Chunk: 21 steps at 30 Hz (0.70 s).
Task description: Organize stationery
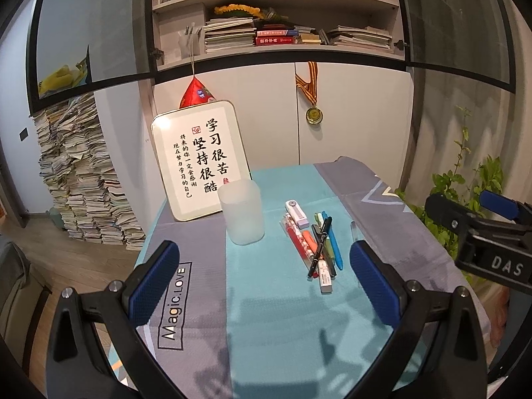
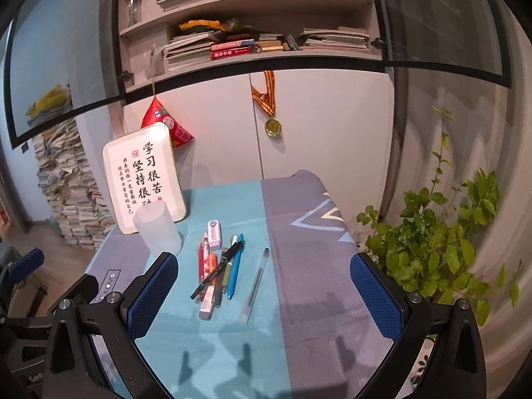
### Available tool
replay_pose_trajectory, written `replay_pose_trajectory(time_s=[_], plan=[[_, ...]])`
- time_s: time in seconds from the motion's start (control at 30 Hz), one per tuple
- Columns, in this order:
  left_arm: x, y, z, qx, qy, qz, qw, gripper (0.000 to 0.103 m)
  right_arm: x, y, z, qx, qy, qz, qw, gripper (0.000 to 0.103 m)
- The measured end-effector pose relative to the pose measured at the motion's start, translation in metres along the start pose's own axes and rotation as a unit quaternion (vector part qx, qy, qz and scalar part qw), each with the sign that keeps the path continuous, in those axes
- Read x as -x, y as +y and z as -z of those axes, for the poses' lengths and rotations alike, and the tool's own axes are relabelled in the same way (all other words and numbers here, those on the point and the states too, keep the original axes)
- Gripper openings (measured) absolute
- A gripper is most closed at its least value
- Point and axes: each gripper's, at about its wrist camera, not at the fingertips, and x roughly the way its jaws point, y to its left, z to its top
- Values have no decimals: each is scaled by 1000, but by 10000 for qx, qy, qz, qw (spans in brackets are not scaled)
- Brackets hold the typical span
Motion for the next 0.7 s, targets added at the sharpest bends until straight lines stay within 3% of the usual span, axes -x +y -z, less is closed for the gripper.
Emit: replay_pose_trajectory(time_s=[0.13, 0.33, 0.6, 0.7], plan=[[-4, 0, 0, 30, 43, -11, 10000, 102, -3, 3, 1, 32, 86, -340, 9994, 103], [-5, 1, 2, 37, 96, -20, 9999, 102, -5, 7, 4, 80, 167, -415, 9990, 103], [0, 5, 3, 73, 74, -28, 9999, 102, -6, 9, 8, 44, 454, -533, 9975, 57], [2, 5, 4, 65, 61, -35, 10000, 102, -6, 10, 10, 69, 547, -573, 9968, 47]])
